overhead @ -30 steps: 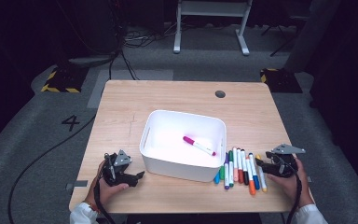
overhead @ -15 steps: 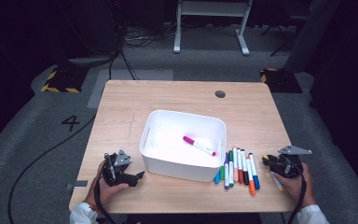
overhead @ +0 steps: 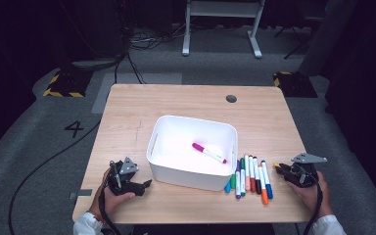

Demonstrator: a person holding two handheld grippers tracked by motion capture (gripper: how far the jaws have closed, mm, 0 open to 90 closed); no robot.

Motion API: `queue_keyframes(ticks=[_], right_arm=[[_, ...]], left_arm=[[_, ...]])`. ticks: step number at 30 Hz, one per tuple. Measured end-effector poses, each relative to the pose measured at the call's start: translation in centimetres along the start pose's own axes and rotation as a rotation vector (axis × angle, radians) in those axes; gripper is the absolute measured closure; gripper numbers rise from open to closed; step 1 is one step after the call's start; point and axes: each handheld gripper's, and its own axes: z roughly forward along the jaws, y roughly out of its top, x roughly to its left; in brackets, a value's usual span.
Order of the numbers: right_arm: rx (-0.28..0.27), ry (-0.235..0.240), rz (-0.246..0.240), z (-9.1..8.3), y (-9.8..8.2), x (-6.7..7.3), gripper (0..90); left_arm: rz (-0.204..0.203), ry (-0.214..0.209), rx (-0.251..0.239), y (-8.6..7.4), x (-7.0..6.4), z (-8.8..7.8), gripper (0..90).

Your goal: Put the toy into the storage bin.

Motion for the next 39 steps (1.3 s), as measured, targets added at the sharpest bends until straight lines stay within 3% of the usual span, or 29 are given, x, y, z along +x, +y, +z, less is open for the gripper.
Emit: queue_keyframes(ticks=[8, 18, 28, 32, 39], right_arm=[[-0.097, 0.019, 0.034, -1.4, 0.4, -0.1, 75.2], [-0.247, 0.070, 0.034, -4.7, 2.4, 0.2, 75.2], [-0.344, 0.137, -0.044, -7.7, 6.9, 2.4, 75.2], [-0.368, 0.158, -0.095, -8.7, 8.9, 3.4, 75.2], [-0.397, 0.211, -0.142, -9.7, 11.8, 5.4, 75.2]], left_arm=[[0.000, 0.000, 0.000, 0.0, 0.0, 0.0, 15.4], [0.000, 0.000, 0.000, 0.0, 0.0, 0.0, 15.4], [0.000, 0.000, 0.000, 0.0, 0.0, 0.0, 15.4], [0.000, 0.000, 0.000, 0.0, 0.0, 0.0, 15.4], [0.000, 0.000, 0.000, 0.0, 0.0, 0.0, 15.4]])
